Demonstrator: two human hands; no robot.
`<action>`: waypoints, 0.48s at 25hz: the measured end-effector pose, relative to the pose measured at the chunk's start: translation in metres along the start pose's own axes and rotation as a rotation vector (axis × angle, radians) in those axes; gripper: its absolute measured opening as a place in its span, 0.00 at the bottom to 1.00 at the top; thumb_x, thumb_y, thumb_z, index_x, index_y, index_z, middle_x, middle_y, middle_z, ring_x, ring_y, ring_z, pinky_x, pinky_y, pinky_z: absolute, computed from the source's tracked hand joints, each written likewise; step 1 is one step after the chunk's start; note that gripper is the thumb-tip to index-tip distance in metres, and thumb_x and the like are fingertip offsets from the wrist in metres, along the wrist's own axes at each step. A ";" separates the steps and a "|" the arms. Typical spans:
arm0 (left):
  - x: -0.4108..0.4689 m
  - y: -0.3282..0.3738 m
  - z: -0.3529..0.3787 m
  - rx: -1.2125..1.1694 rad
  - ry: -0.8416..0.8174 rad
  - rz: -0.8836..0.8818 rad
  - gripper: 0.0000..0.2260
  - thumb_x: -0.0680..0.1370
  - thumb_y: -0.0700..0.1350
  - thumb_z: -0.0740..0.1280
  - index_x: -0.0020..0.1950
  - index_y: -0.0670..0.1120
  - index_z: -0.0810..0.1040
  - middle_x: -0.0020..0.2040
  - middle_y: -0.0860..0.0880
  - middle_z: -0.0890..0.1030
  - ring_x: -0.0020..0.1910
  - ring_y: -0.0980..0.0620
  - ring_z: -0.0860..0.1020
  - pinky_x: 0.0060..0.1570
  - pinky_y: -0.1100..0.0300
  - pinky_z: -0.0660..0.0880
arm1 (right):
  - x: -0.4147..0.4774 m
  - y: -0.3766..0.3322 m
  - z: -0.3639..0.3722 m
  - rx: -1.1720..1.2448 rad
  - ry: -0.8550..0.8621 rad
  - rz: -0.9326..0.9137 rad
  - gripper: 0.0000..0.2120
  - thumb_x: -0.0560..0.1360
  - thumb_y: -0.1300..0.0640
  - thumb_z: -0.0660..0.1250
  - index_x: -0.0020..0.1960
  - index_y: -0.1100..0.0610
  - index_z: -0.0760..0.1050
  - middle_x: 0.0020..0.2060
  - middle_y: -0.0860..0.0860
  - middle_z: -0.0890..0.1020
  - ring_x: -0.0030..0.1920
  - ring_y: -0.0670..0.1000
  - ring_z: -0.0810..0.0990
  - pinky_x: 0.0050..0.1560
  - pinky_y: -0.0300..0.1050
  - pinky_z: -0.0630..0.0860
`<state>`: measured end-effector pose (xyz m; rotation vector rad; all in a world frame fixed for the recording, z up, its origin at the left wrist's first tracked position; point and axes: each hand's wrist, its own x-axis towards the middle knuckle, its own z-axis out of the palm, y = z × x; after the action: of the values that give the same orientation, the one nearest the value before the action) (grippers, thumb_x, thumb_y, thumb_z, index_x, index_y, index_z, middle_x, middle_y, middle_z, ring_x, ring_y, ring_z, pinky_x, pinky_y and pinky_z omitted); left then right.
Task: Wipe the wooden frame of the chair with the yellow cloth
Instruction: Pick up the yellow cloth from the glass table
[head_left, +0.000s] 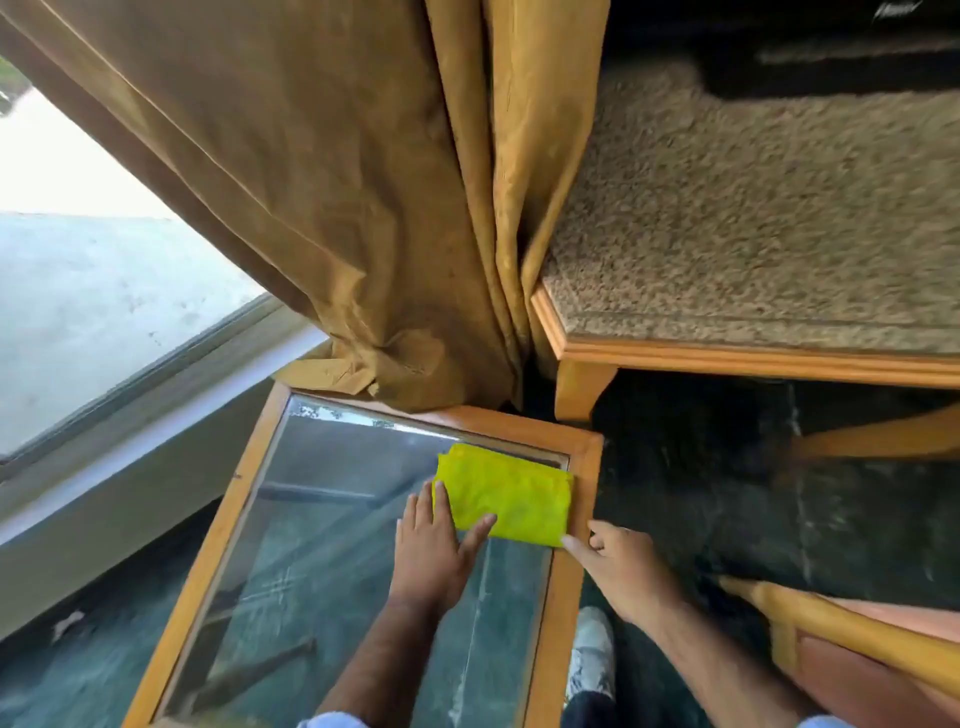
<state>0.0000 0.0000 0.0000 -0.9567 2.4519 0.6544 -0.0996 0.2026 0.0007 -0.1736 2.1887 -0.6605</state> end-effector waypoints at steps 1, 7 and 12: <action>0.011 -0.004 0.011 -0.060 0.044 -0.031 0.40 0.81 0.64 0.62 0.82 0.37 0.57 0.83 0.37 0.60 0.82 0.40 0.57 0.81 0.46 0.55 | 0.013 0.003 0.013 0.081 0.011 -0.003 0.16 0.82 0.45 0.69 0.54 0.58 0.82 0.43 0.56 0.85 0.46 0.57 0.84 0.49 0.53 0.80; 0.048 -0.009 0.047 -0.317 0.197 -0.240 0.29 0.78 0.51 0.72 0.73 0.36 0.70 0.68 0.34 0.75 0.67 0.33 0.73 0.69 0.43 0.70 | 0.056 0.015 0.062 0.490 0.041 0.202 0.19 0.79 0.46 0.72 0.35 0.53 0.73 0.34 0.55 0.81 0.39 0.58 0.83 0.40 0.49 0.75; 0.057 -0.011 0.043 -0.913 0.081 -0.412 0.08 0.76 0.34 0.73 0.54 0.41 0.79 0.55 0.34 0.83 0.50 0.39 0.83 0.50 0.48 0.83 | 0.061 0.014 0.057 0.827 -0.061 0.252 0.07 0.81 0.55 0.72 0.45 0.55 0.80 0.47 0.53 0.84 0.44 0.48 0.82 0.48 0.48 0.82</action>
<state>-0.0215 -0.0123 -0.0679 -1.7645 1.8631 1.6389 -0.0954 0.1709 -0.0774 0.4947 1.6754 -1.3159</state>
